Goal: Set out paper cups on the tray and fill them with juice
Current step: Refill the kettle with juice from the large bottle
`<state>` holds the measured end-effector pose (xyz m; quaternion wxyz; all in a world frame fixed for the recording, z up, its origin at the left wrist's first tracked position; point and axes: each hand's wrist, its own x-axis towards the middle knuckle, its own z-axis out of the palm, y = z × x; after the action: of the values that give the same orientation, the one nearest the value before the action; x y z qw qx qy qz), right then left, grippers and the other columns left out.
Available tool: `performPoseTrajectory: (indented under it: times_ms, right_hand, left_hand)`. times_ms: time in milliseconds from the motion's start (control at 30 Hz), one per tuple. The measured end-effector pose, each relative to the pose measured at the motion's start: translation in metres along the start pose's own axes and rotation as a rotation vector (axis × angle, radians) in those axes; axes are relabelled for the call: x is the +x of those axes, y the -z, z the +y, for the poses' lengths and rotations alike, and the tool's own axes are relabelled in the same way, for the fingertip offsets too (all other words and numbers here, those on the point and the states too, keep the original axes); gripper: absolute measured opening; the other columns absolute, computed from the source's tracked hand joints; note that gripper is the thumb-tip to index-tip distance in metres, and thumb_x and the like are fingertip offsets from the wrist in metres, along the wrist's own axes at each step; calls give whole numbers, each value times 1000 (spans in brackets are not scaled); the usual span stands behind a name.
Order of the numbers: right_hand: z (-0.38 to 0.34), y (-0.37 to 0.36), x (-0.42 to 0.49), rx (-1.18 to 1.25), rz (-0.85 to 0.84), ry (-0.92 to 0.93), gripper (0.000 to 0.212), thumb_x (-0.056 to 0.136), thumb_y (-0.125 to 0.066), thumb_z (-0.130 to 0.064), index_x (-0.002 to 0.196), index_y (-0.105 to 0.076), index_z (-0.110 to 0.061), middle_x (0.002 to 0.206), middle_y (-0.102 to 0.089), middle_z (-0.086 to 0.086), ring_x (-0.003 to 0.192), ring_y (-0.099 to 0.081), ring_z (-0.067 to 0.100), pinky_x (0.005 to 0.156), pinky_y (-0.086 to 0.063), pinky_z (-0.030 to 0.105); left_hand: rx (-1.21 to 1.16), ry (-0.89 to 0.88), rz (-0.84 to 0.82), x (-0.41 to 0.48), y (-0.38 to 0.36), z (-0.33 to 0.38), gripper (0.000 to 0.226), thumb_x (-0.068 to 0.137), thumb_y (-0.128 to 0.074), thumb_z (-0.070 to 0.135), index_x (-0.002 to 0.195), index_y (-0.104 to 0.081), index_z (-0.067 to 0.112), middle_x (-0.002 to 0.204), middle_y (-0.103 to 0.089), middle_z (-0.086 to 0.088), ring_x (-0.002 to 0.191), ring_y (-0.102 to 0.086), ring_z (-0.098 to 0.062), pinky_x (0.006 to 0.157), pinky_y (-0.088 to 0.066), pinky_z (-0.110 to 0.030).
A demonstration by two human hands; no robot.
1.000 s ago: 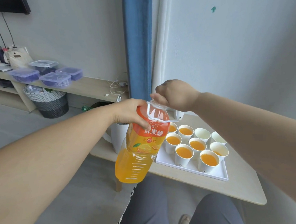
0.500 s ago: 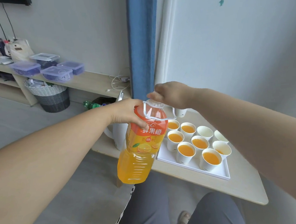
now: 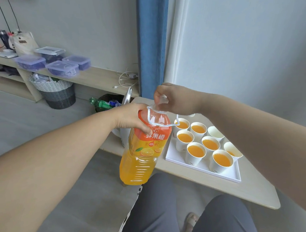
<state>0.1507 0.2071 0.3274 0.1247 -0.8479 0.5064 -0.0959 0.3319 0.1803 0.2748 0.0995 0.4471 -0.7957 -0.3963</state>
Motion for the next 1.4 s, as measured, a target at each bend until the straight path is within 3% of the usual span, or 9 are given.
performPoseTrajectory:
  times_ms: [67,167,433,567,700,833,1000,1200,1400]
  right_hand:
    - [-2,-1,1,71,54,7,8,95,-56,-16,103,-55,-14,104,-46,-2,77,-52,13,61,-41,5]
    - [-4,4,2,301,122,-31,9,94,-59,-14,101,-57,-19,102,-51,-4,64,-60,6,59,-48,11]
    - [40,-60,3,1146,235,-380,19,84,-67,4,88,-53,-9,85,-59,8,78,-66,19,71,-59,22]
    - [70,-137,9,1053,255,-642,24,77,-77,-3,78,-55,-14,77,-57,4,60,-58,10,55,-50,17]
    - [85,-189,14,912,266,-815,23,77,-78,-9,87,-58,-7,71,-56,1,57,-55,7,45,-41,8]
    - [98,-228,26,702,156,-883,30,78,-76,-16,103,-62,-8,85,-62,1,62,-58,11,56,-43,21]
    - [107,-273,38,733,118,-854,38,77,-74,-9,111,-57,-12,108,-62,6,82,-58,22,56,-41,25]
    - [115,-309,51,582,124,-827,42,84,-68,-12,124,-57,-15,120,-65,0,106,-58,21,78,-39,23]
    - [118,-311,52,416,62,-795,50,85,-66,-14,132,-51,-17,129,-59,4,114,-55,27,90,-42,30]
  left_hand:
    - [-15,12,-3,0,1,-5,57,63,-86,18,112,-57,25,103,-66,12,99,-63,-11,87,-52,-27]
    - [-32,21,15,-6,5,-14,84,39,-83,41,118,-58,22,110,-68,7,104,-64,-13,92,-53,-36]
    - [-63,67,63,-23,1,-48,78,42,-84,34,116,-59,24,110,-68,8,103,-64,-12,95,-52,-39]
    - [-55,84,103,-29,-10,-63,74,38,-82,40,108,-58,35,110,-67,10,103,-64,-11,93,-53,-37]
    - [-73,89,160,-27,-20,-86,81,43,-83,35,120,-59,25,115,-67,6,104,-64,-14,91,-54,-39]
    - [-153,92,202,-21,-28,-108,67,57,-88,8,111,-57,31,111,-65,7,95,-63,-1,83,-53,-24]
    - [-160,100,219,-13,-37,-131,74,46,-84,29,114,-56,37,119,-61,3,105,-61,-10,85,-53,-27]
    - [-163,130,196,-8,-42,-148,74,58,-89,9,118,-53,31,105,-58,22,95,-59,6,72,-48,-7]
    - [-187,135,186,-7,-45,-155,76,58,-90,15,121,-53,32,113,-59,16,103,-60,-3,76,-51,-12]
